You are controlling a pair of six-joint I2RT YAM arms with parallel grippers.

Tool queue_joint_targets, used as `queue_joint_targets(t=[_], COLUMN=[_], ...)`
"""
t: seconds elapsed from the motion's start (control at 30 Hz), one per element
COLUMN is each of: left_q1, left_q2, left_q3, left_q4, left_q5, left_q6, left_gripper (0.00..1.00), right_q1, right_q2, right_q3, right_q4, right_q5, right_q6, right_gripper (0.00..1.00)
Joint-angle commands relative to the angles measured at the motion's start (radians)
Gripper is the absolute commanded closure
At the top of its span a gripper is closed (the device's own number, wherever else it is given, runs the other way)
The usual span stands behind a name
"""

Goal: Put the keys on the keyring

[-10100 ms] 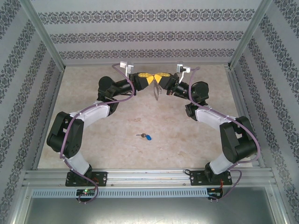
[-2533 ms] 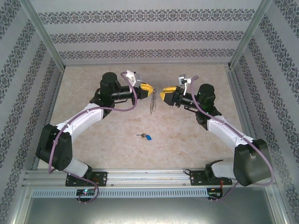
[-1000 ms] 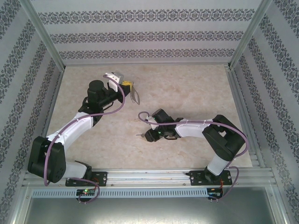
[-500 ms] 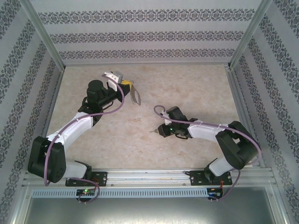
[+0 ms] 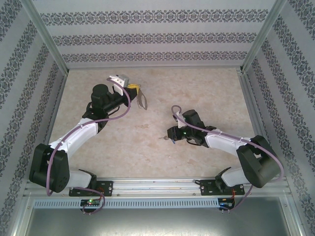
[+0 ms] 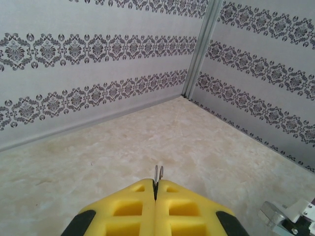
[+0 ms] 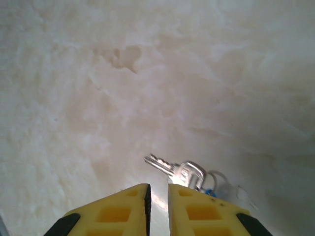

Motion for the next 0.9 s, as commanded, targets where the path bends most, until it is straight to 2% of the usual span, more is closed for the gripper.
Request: queue_joint_targets(t=[0.0,0.3,0.43,0.63,0.73,0.77,0.87], left_q1=[0.008,0.01,0.009,0.009,0.009,0.01,0.009], left_q2=[-0.006,0.0,0.006,0.009,0.008,0.009,0.01], left_q3=[0.003,0.007,0.008,0.005,0.0,-0.002,-0.001], left_q4=[0.074,0.076,0.081,0.094,0.103,0.107,0.107], left_q5=[0.023,0.021,0.025,0.027,0.027,0.026,0.029], left_q6=[-0.019,-0.017,-0.022,-0.033,-0.037,-0.037,-0.041], left_gripper=[1.0,1.0,1.0,1.0,1.0,1.0,1.0], right_q1=[-0.01,0.072,0.078,0.031,-0.01,-0.023,-0.054], right_q2=[0.012,0.032,0.022,0.046,0.068,0.08,0.134], right_q3=[0.034,-0.038,-0.079,-0.066,-0.032,-0.013,0.047], right_q4=[0.045,0.026,0.01,-0.061,-0.085,-0.09,-0.079], right_q5=[-0.061,-0.106,-0.096,-0.05,-0.012,0.004,0.017], right_q6=[0.032,0.054,0.055,0.023,0.009,0.01,0.012], right_gripper=[0.8,0.78,0.77,0.71,0.63,0.58,0.56])
